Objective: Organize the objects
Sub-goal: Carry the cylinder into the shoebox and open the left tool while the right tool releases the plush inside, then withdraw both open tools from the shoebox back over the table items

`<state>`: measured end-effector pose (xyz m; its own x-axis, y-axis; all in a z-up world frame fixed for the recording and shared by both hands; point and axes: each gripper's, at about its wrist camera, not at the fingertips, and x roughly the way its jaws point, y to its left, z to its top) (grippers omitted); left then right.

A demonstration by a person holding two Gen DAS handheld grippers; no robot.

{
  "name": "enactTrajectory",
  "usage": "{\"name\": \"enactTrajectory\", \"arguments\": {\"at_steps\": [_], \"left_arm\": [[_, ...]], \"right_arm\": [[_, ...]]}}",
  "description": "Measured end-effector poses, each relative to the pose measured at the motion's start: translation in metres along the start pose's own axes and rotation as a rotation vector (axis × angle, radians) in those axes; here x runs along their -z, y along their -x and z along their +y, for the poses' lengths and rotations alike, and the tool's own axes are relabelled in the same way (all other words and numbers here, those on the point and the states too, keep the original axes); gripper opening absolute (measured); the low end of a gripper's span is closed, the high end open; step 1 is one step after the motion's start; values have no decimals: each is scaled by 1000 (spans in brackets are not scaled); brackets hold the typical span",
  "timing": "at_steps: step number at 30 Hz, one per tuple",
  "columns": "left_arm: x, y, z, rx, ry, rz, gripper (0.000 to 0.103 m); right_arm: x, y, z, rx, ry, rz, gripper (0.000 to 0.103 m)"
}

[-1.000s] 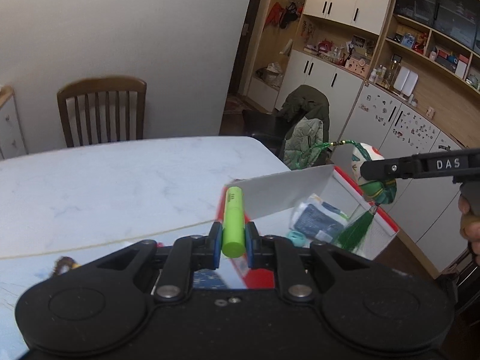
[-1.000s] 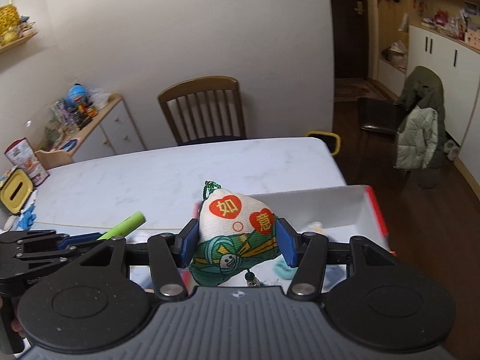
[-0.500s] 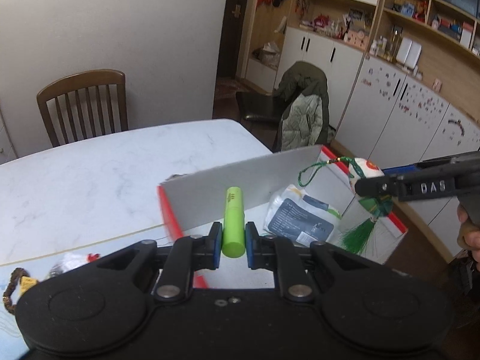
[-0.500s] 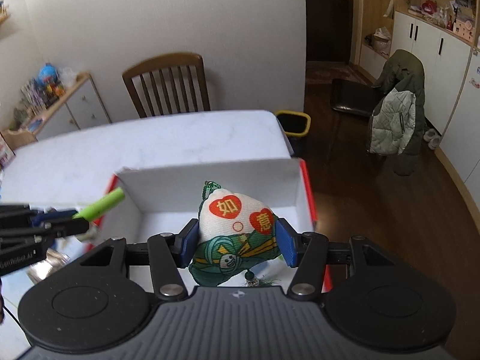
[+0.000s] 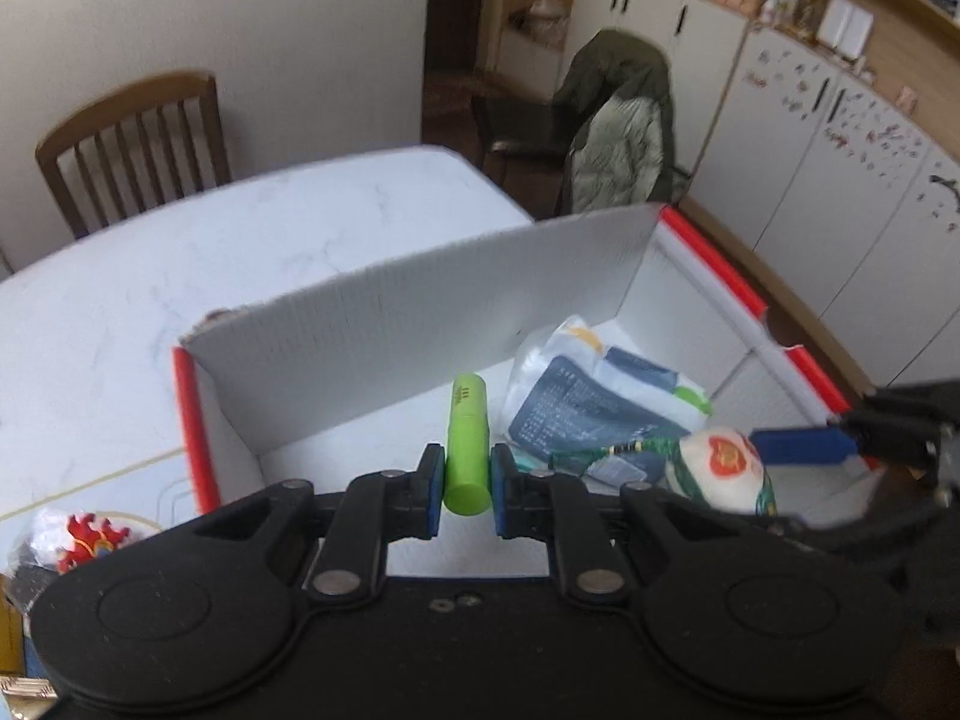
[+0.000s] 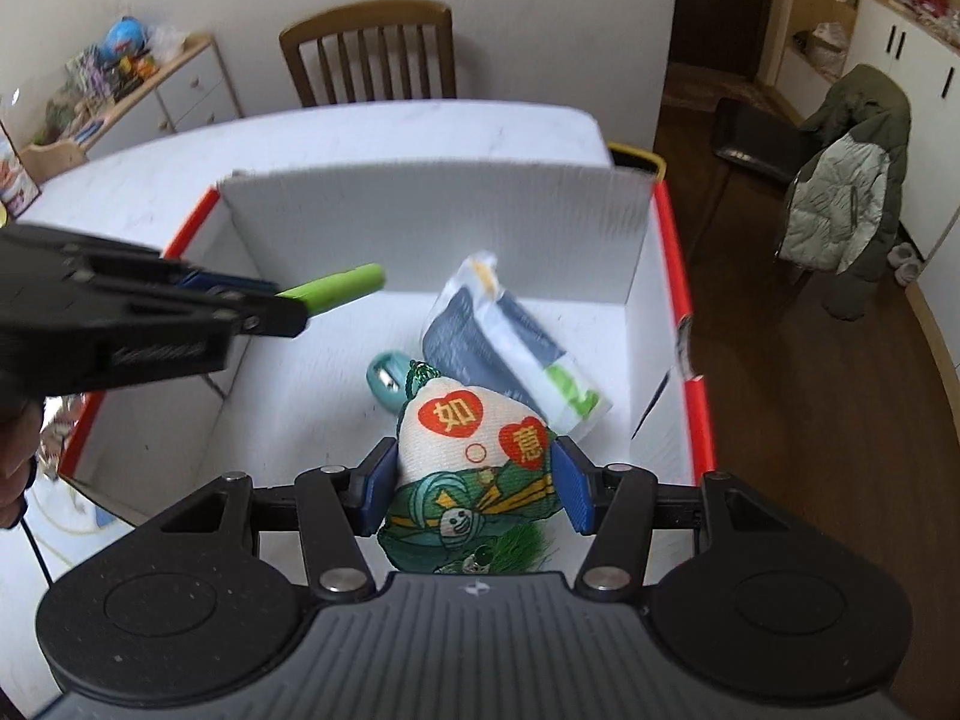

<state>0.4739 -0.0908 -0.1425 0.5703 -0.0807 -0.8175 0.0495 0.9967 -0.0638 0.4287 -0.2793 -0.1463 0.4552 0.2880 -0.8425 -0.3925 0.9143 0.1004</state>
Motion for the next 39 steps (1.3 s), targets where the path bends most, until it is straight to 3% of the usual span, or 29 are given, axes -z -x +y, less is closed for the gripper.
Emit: {"name": "enactTrajectory", "arguments": {"at_steps": [13, 25, 28, 39], "left_arm": [[-12, -45, 6, -38, 56, 168, 13], [-7, -64, 16, -49, 105, 287, 14], [-7, -66, 18, -55, 110, 305, 18], [-10, -46, 24, -49, 135, 285, 39]], "right_arm": [[-3, -38, -2, -23, 17, 138, 56], [-6, -41, -8, -61, -16, 133, 60], [-7, -39, -10, -57, -13, 123, 67], [-8, -13, -12, -87, -30, 69, 68]]}}
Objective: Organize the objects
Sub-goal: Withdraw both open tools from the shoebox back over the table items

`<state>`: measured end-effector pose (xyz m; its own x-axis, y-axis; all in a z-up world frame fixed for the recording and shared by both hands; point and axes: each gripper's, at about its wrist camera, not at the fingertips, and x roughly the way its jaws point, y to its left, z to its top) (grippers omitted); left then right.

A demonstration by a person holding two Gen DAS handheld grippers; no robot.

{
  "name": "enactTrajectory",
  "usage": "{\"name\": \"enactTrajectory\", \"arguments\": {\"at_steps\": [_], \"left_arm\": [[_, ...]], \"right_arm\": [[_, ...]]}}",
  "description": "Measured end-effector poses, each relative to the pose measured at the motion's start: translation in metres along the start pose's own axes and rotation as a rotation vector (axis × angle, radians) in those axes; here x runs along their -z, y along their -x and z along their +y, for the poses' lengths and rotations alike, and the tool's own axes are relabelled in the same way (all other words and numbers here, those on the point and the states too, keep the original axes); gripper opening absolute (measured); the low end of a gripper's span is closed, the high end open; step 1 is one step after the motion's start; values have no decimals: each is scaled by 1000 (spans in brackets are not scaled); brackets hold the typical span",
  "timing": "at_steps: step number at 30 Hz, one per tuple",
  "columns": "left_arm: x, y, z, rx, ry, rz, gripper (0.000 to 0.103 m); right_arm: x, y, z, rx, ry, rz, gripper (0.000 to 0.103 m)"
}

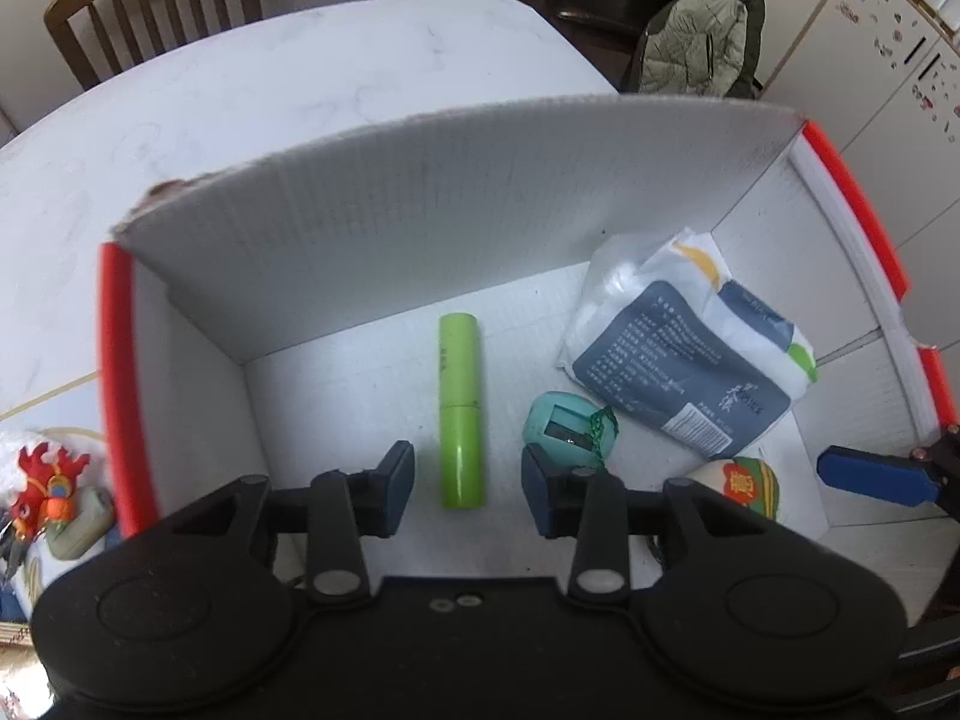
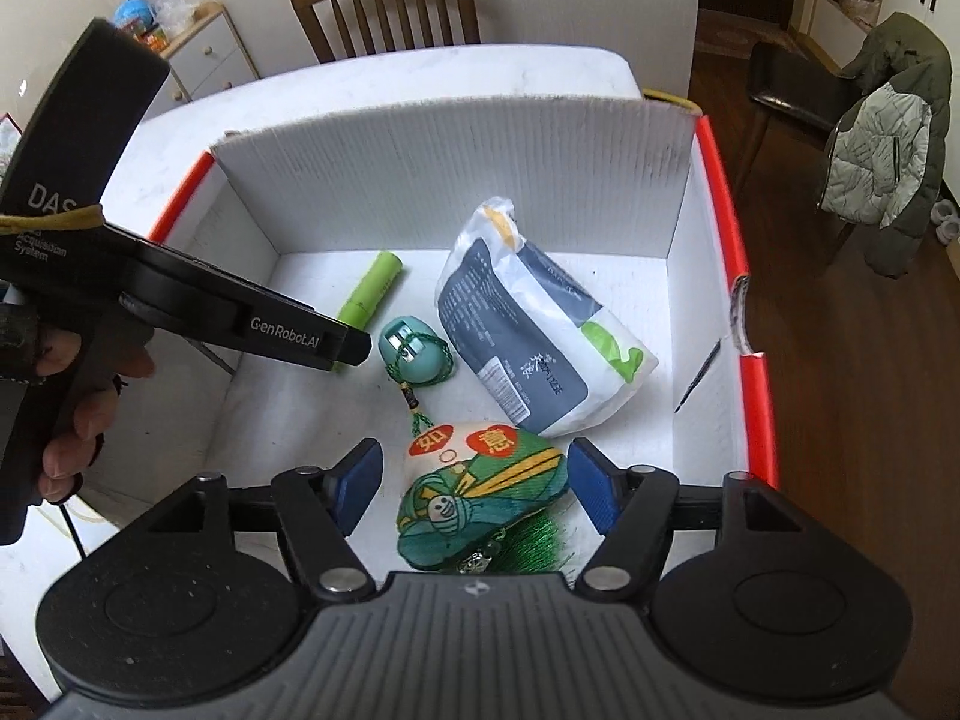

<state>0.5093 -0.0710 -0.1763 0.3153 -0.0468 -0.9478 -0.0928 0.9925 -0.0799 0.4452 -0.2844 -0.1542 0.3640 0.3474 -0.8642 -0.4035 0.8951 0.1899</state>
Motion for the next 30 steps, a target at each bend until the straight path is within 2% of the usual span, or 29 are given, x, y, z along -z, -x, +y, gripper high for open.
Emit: {"name": "enactTrajectory", "arguments": {"at_steps": [4, 6, 18, 30], "left_arm": [[14, 19, 5, 25, -1, -38, 44], [21, 30, 2, 33, -15, -66, 49], [41, 89, -6, 84, -64, -209, 54], [74, 137, 16, 100, -63, -343, 64]], "right_arm": [[0, 16, 0, -11, -13, -35, 68], [0, 25, 2, -11, -14, -55, 68], [9, 67, 19, -14, 4, -151, 68], [18, 102, 40, -29, -26, -266, 71]]}}
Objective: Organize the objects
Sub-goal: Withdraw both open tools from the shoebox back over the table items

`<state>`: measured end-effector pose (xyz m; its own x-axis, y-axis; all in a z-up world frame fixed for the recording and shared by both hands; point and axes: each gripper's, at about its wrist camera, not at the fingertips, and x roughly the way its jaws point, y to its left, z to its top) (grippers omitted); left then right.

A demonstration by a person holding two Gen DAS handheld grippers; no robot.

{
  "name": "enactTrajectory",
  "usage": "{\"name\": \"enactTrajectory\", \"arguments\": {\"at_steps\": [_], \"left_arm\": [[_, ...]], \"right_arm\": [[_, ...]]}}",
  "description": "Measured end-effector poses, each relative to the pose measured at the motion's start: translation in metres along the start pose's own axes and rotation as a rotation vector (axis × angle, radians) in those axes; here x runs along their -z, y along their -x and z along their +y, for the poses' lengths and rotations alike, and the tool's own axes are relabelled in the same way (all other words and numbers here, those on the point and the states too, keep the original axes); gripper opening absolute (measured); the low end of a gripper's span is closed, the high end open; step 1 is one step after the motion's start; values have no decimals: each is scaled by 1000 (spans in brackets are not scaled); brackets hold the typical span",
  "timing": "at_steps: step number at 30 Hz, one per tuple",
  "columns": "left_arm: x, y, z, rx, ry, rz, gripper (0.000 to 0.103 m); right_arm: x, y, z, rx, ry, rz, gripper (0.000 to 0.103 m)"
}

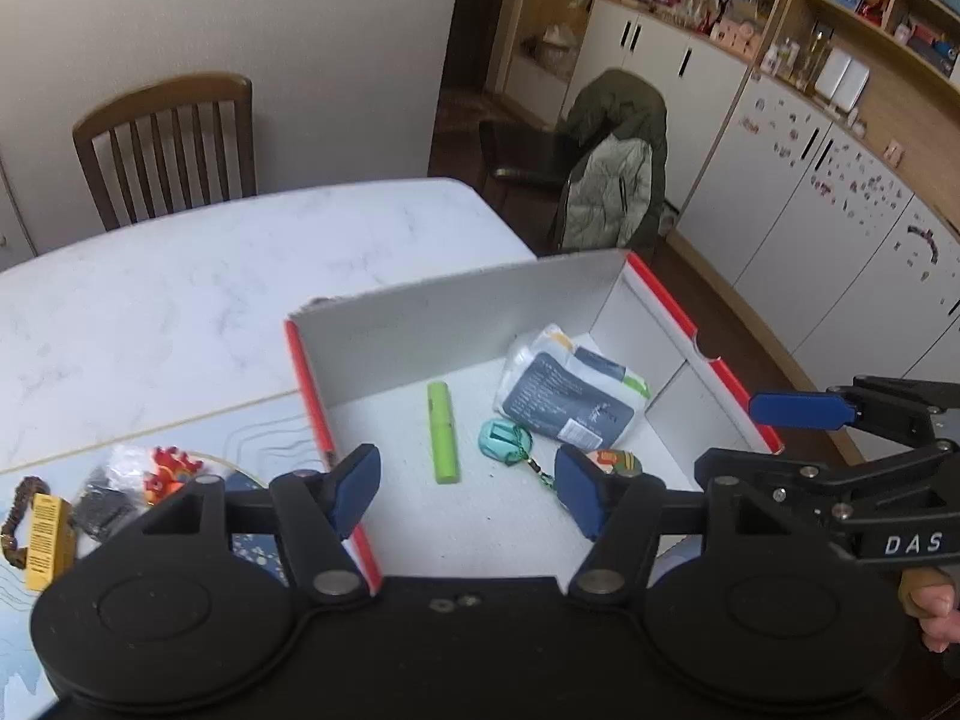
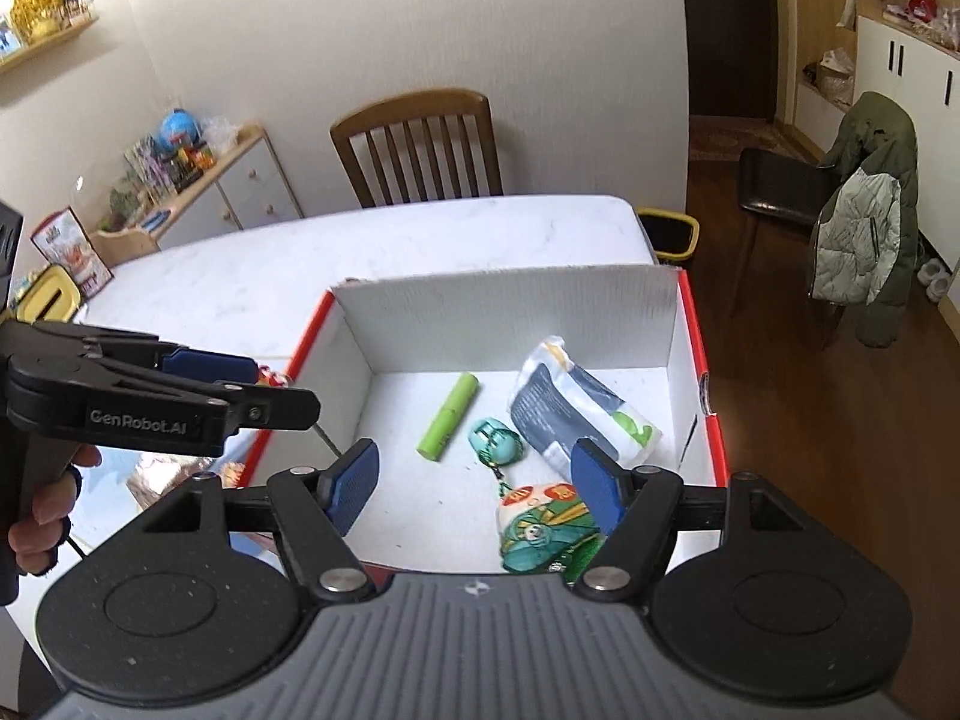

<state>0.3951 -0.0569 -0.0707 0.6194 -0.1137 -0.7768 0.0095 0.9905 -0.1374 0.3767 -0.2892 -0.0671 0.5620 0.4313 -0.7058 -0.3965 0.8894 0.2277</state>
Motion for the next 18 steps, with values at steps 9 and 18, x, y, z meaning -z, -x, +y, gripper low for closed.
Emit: {"name": "enactTrajectory", "arguments": {"at_steps": [9, 18], "left_arm": [[14, 35, 24, -11, -3, -84, 82], [24, 57, 61, -14, 29, -113, 96]], "right_arm": [[7, 10, 39, -8, 8, -66, 74], [11, 11, 84, -5, -42, -103, 83]]}}
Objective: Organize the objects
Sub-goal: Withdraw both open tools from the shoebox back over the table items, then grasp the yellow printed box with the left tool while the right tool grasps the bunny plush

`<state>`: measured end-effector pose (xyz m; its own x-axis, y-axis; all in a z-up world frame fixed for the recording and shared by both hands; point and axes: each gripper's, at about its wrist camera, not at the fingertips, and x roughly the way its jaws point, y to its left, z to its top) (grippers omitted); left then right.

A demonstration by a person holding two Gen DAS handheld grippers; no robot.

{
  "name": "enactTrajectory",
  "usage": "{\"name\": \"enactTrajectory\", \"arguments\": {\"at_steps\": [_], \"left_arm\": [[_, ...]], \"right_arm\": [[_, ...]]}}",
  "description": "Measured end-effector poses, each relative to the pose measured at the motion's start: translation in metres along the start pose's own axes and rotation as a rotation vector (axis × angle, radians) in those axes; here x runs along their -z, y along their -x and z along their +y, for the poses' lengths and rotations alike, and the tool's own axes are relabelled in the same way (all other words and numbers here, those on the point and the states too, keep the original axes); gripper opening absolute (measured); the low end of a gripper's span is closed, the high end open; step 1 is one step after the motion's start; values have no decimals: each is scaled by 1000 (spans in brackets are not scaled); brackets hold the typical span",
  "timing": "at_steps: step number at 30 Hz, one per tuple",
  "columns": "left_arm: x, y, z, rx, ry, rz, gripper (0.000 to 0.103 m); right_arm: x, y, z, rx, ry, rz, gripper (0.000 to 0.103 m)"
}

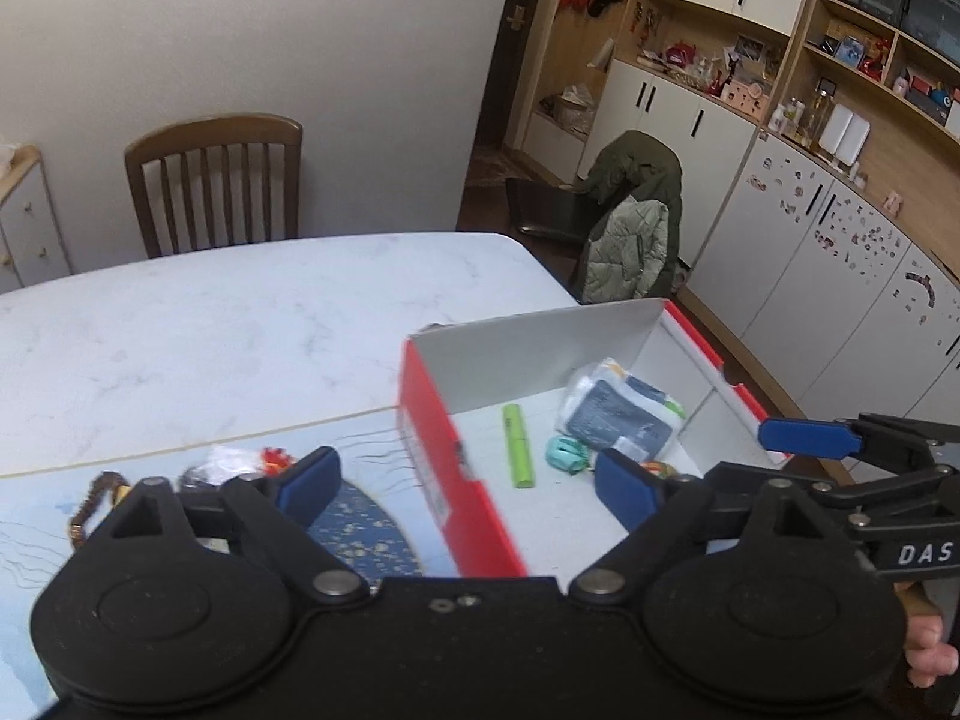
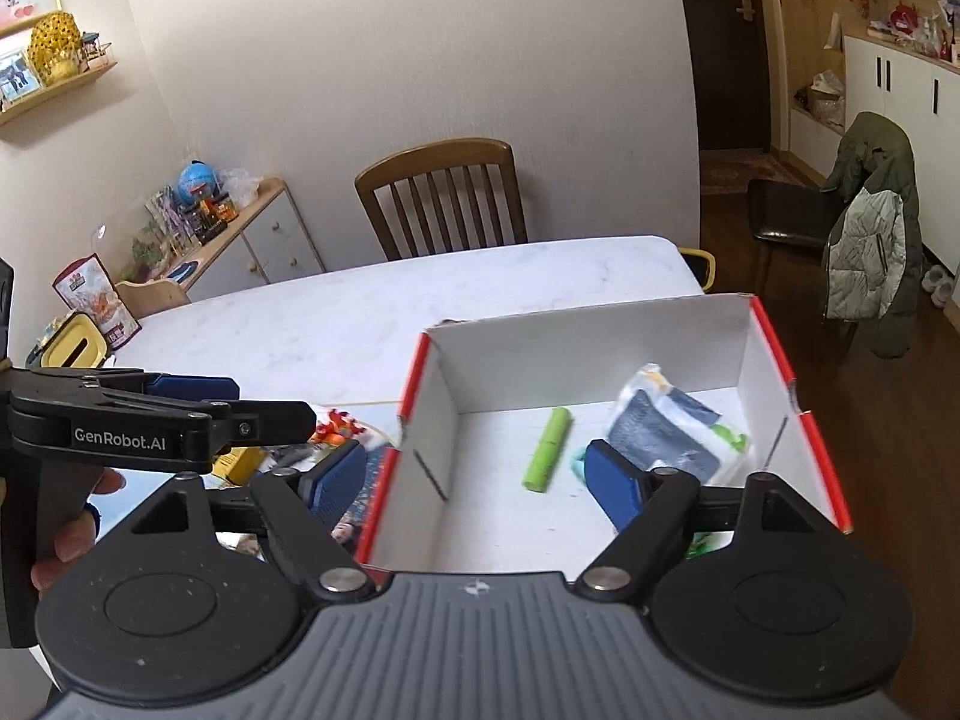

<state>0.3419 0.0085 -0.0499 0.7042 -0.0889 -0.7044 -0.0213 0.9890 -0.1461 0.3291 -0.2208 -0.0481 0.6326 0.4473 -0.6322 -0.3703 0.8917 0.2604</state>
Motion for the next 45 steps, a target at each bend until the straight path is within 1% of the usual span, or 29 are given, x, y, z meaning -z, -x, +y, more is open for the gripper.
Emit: {"name": "enactTrajectory", "arguments": {"at_steps": [2, 7, 9, 14, 20, 25, 27, 32, 37, 41, 43, 45], "left_arm": [[4, 5, 8, -8, -6, -12, 99], [15, 14, 35, -7, -7, -21, 102], [18, 17, 46, -7, -10, -25, 102], [22, 21, 77, -36, -25, -26, 102], [27, 29, 117, -52, 2, -57, 103], [35, 27, 148, -92, 13, -49, 103], [40, 24, 160, -116, 16, -38, 103], [51, 15, 185, -146, 25, -21, 103], [60, -2, 200, -150, -7, -18, 103], [64, -17, 208, -133, -20, -19, 102], [67, -26, 209, -146, -35, -9, 102], [69, -34, 209, -140, -46, -3, 102]], "right_arm": [[3, 0, 13, 5, 10, -4, 83], [10, -6, 43, 3, 14, 8, 83], [12, -9, 55, 3, 25, 20, 83], [18, -19, 82, -1, 39, 41, 83], [27, -33, 112, 15, 53, 60, 83], [36, -49, 135, 32, 74, 88, 83], [40, -57, 142, 46, 86, 103, 83], [47, -79, 158, 68, 119, 129, 83], [56, -106, 169, 102, 154, 160, 83], [62, -127, 170, 117, 149, 186, 83], [64, -137, 169, 124, 147, 195, 83], [66, -146, 168, 133, 140, 206, 83]]}}
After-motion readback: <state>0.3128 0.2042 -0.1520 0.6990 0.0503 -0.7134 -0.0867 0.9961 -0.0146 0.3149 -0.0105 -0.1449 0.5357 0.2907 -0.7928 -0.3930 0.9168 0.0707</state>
